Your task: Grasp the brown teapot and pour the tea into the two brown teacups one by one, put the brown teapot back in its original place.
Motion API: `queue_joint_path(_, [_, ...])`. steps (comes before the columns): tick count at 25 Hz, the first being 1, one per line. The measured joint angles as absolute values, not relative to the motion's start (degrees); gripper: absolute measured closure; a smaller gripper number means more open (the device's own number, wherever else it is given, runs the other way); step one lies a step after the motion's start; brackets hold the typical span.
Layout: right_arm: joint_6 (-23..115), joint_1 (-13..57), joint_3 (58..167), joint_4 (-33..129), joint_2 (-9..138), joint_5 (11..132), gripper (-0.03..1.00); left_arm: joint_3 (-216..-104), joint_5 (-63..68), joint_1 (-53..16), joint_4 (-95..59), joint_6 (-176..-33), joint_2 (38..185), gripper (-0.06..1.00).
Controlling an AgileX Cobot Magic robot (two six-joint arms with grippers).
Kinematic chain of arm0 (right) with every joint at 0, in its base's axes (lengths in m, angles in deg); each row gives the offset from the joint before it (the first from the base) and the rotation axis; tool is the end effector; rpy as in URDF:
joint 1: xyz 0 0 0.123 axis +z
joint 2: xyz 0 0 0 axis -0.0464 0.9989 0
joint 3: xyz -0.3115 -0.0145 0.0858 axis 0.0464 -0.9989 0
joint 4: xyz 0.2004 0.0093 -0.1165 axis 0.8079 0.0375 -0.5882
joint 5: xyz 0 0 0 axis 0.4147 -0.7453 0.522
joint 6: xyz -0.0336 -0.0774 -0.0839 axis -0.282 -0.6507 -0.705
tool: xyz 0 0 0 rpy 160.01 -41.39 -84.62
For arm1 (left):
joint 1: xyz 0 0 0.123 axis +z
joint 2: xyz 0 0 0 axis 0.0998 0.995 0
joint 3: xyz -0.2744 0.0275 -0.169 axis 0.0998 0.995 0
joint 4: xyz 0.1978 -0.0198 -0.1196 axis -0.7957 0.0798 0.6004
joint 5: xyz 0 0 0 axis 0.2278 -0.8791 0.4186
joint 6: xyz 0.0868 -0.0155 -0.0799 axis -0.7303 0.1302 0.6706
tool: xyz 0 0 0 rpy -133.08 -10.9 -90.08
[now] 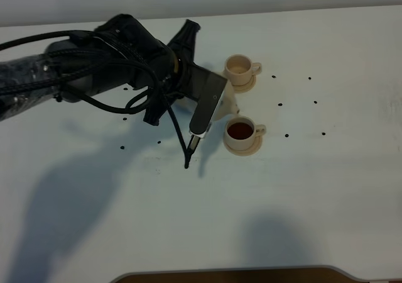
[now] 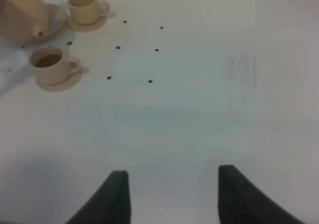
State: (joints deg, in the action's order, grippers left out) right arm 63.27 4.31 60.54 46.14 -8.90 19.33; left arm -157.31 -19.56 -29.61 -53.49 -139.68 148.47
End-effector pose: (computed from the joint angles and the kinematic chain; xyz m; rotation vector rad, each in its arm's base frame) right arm -0.0380 0.0062 0.2512 -0.2254 2.0440 0.1422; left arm 0.3648 -0.2348 0.2308 2.2352 1.2564 0.5842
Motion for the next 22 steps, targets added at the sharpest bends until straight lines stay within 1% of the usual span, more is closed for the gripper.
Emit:
queue_joint_path(6, [63.3, 4.3, 60.5, 46.1, -8.9, 19.3, 0.57, -157.3, -23.9, -28.7, -50.7, -130.6, 146.6, 0.82])
queue_joint_path(15, [63.3, 4.3, 60.5, 46.1, -8.9, 19.3, 0.57, -157.1, -30.1, -22.6, -30.9, -125.1, 145.8, 0.82])
queue_joint_path(18, [63.3, 4.3, 60.5, 46.1, -8.9, 19.3, 0.57, -155.0, -29.6, -21.3, -26.2, -124.5, 145.8, 0.82])
queue_joint_path(22, [63.3, 4.3, 60.5, 46.1, -8.9, 19.3, 0.57, -150.9, -24.2, -20.5, -24.4, -124.3, 145.8, 0.82])
